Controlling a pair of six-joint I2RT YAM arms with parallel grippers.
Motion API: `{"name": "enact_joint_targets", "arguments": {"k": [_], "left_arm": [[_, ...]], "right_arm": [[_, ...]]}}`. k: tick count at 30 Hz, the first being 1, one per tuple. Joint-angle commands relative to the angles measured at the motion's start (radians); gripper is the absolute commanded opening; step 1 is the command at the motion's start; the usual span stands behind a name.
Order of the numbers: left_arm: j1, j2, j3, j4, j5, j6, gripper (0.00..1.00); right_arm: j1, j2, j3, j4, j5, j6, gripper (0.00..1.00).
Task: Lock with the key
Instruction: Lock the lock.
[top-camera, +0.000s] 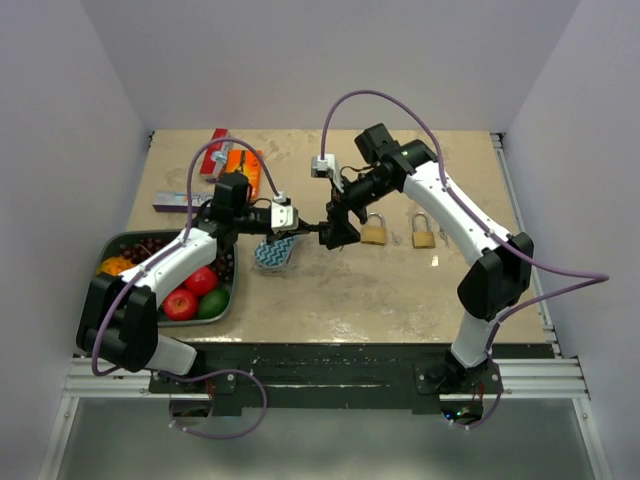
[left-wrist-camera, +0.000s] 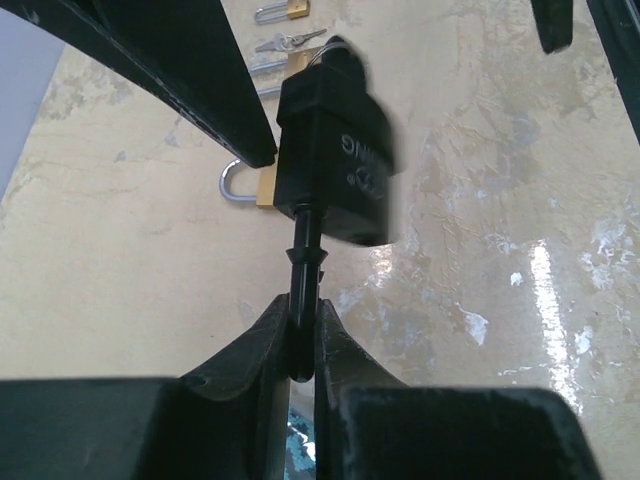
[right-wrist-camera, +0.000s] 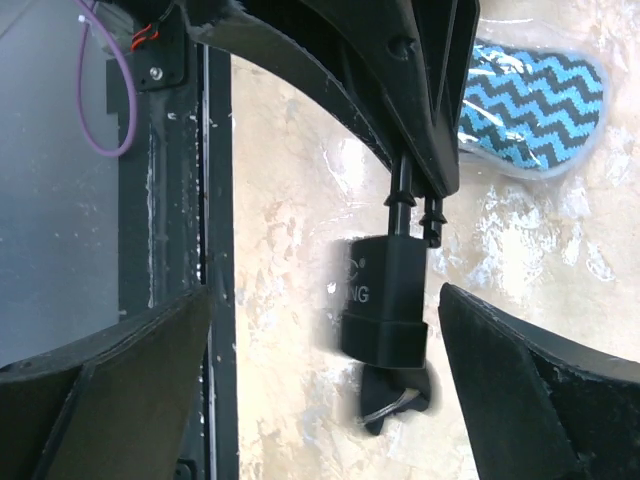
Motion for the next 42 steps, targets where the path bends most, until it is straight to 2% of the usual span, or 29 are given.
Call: {"name": "enact_joint_targets", "arguments": {"k": [1,11,19,22,27,28,31,42], "left_arm": [[0.012,-0.054,0.000,0.095,0.070,-0.079,0.00],[0.012,-0.051,0.073,0.027,0.154,-0.168,0.00],[-0.002,-0.052,0.119,-0.030,0.182,-0.179,0.00],[-0.008,-0.055,0.122,-0.036,0.179,-0.177,0.00],[-0.011,-0.054,0.132,-0.027,0.186,-0.217,0.00],[-0.011,-0.054,0.132,-0.027,0.186,-0.223,0.00],[-0.011,-0.057,0.132,-0.017,0.193,-0.239,0.00],[-0.011,-0.060,0.129,0.047,0.194,-0.306,0.00]], "right_arm": [[-0.013,-0.087,0.007,-0.018,-0.002,-0.080,0.99],[-0.029,-0.200,-0.210,0.185,0.087,-0.156,0.99],[-0.030,-0.211,-0.284,0.291,0.078,-0.131,0.97],[-0.029,-0.203,-0.287,0.326,0.070,-0.103,0.91],[-0.027,-0.203,-0.297,0.378,0.070,-0.098,0.73],[-0.026,-0.205,-0.300,0.380,0.070,-0.101,0.66],[-0.020,-0.205,-0.303,0.370,0.076,-0.126,0.59],[-0.006,-0.194,-0.307,0.315,0.113,-0.202,0.65]]}}
